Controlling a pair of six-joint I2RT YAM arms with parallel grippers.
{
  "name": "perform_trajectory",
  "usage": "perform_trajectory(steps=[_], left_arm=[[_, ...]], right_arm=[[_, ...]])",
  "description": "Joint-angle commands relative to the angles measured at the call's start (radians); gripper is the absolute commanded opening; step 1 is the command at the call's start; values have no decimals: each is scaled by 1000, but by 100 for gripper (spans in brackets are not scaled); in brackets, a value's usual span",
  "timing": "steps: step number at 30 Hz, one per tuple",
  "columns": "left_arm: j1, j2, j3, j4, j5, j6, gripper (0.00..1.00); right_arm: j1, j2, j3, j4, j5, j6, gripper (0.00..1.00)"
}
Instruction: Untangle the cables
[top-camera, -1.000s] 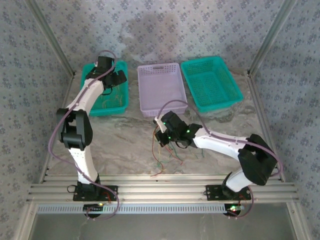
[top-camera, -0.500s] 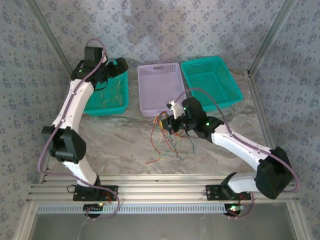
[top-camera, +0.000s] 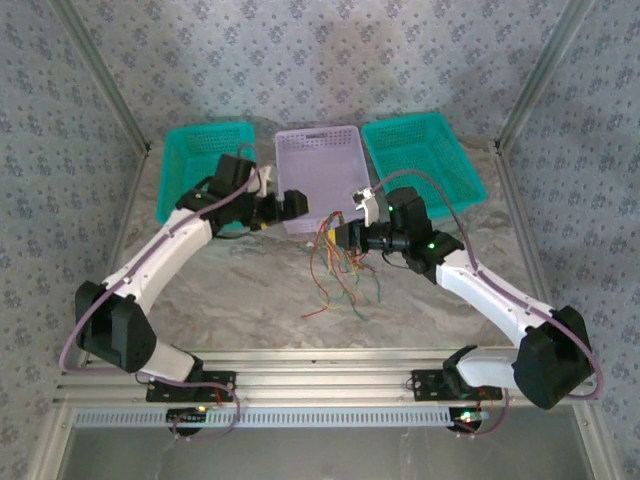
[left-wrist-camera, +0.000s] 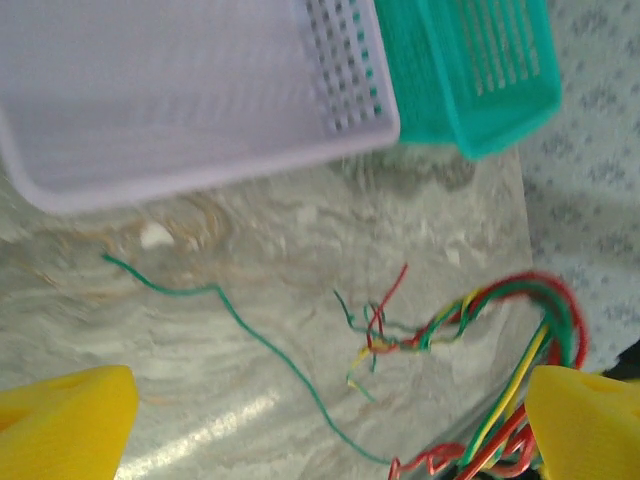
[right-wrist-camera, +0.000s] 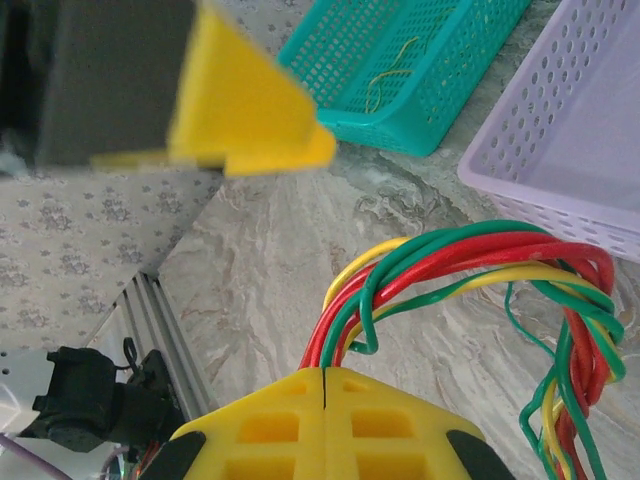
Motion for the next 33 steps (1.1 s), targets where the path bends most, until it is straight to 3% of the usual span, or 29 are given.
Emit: perform_trajectory(steps=[1,6,13,16,23,33], left_arm=[[-15,-81,-85,148,59,-45,99],[-74,-83,-184,311,133,-115,98],[-130,-128,-308,527,131,-213,95],[-128,-182,-353,553,78,-219,94],[-135,-292,-484,771,61,-301,82],[-215,-296,-553,893,88,-270,82]], right_arm=[[-7,-30,14,37,-44,24,0],[-10,-32,8,66,-55,46,0],[-13,-36,-3,80,-65,59,0],[-17,-39,-11,83,-65,64,0],[-28,-47,-26,102,-57,83,0],[-34,-52,-25,143,-98,133,0]])
